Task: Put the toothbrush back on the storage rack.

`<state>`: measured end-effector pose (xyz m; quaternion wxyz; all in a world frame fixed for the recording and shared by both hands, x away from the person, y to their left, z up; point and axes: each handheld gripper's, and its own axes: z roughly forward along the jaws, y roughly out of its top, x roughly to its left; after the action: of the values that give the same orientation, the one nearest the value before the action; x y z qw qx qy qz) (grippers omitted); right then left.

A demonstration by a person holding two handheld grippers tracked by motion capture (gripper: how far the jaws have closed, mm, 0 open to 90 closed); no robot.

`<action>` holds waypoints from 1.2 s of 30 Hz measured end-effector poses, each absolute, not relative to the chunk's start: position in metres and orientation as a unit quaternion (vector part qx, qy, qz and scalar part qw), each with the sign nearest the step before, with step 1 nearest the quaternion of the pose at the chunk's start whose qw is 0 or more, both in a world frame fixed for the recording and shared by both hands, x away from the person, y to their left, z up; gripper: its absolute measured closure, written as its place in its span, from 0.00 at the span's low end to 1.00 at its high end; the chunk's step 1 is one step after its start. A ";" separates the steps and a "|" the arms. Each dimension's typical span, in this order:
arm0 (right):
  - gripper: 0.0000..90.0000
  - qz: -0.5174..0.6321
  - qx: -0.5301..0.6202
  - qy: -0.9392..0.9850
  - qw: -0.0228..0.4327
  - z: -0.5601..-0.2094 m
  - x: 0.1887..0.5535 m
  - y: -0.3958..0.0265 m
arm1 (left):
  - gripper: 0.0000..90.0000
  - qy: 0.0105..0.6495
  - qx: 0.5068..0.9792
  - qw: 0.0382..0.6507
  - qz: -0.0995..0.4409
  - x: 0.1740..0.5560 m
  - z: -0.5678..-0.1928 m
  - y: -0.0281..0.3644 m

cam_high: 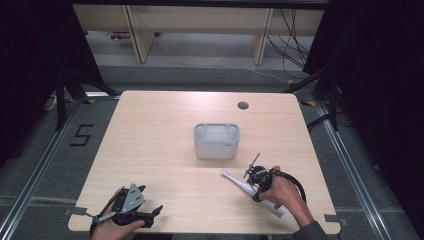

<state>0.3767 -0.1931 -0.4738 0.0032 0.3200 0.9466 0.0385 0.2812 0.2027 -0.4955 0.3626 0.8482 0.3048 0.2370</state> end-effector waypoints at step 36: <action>0.74 0.008 0.322 0.947 0.013 -0.471 0.386 -0.203 | 0.17 0.307 0.841 0.377 0.238 0.280 -0.495 0.201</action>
<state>0.3860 -0.2026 -0.4709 0.0125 0.3217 0.9467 0.0082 0.2797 0.2013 -0.4945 0.3769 0.8407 0.3071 0.2382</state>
